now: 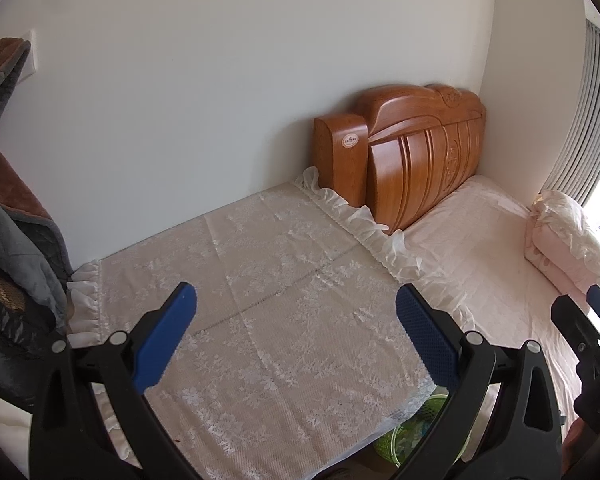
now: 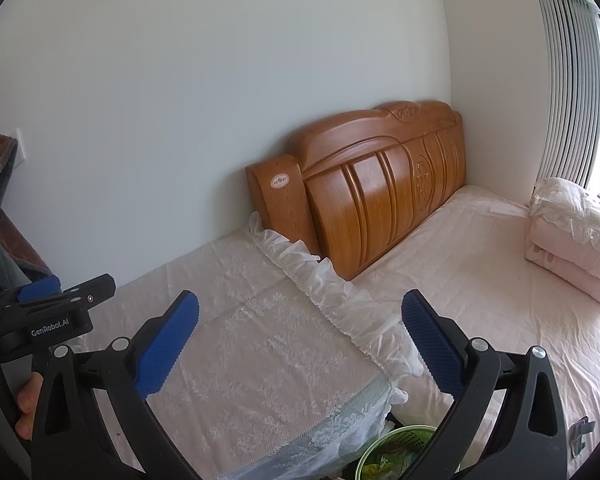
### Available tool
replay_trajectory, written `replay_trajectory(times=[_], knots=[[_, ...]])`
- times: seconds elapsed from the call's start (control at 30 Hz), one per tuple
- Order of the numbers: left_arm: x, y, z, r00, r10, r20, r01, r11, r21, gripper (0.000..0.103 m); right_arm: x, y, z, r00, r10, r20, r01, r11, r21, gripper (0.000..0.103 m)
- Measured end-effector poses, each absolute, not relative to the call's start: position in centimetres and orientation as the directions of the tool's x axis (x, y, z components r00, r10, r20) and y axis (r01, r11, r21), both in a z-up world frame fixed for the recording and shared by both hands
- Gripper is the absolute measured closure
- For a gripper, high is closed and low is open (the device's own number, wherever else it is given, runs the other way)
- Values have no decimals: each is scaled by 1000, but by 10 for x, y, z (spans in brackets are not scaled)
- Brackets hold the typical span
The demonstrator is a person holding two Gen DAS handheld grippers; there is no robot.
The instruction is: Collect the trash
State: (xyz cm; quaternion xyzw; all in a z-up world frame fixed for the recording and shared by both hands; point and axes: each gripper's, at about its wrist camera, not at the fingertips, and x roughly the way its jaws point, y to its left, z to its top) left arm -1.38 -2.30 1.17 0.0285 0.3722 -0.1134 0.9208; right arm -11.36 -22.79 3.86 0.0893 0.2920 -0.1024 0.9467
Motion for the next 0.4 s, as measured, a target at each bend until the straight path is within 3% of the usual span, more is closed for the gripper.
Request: replay_trajectory(times=[0.4], knots=[[-8,-21,0,650,-175,-739,206,977,-50,7,-115,-224,34,800,-137,-583,243,964,106,2]])
